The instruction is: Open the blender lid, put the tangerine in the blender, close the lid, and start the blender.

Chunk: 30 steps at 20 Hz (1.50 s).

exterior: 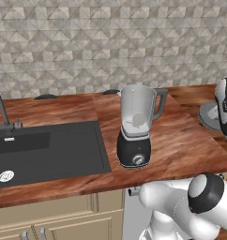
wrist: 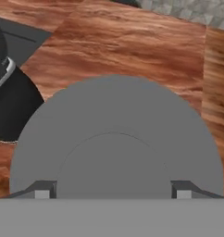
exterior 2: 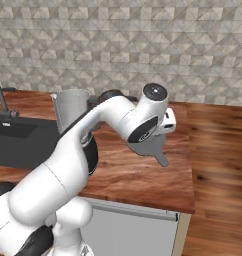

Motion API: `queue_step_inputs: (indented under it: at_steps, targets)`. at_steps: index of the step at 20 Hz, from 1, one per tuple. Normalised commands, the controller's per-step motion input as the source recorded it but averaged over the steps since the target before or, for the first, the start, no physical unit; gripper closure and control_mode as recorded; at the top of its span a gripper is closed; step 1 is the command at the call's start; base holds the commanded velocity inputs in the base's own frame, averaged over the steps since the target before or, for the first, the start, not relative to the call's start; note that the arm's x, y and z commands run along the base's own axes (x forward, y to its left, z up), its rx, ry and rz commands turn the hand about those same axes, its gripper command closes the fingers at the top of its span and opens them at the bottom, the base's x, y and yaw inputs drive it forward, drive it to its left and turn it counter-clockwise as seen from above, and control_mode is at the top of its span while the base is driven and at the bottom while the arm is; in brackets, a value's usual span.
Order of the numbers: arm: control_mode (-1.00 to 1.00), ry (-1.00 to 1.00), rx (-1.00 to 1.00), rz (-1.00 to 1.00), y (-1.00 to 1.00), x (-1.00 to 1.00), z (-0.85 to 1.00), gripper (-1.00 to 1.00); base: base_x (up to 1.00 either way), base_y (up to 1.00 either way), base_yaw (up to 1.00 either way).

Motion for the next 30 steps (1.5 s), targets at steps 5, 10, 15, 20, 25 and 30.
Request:
queue_step_inputs:
  at_steps: [5, 10, 15, 20, 25, 30]
  targets:
    - [-1.0, 0.0, -0.01, 0.13, 0.52, -0.02, 0.74, 1.0, 0.0, 0.0, 0.0]
    - [-1.0, 0.0, -0.04, 0.2, 0.6, 0.0, 0.69, 1.0, 0.0, 0.0, 0.0]
    - [-1.0, -0.01, -0.08, 0.2, 0.54, 0.0, 0.69, 1.0, 0.0, 0.0, 0.0]
    - [-1.0, -0.02, -0.11, 0.18, 0.5, 0.0, 0.61, 1.0, 0.0, 0.0, 0.0]
    - [-1.0, 0.0, -0.12, 0.13, 0.58, 0.01, 0.19, 1.0, 0.0, 0.0, 0.0]
    - [-1.0, 0.04, -0.09, 0.06, 0.63, 0.2, 0.0, 1.0, 0.0, 0.0, 0.0]
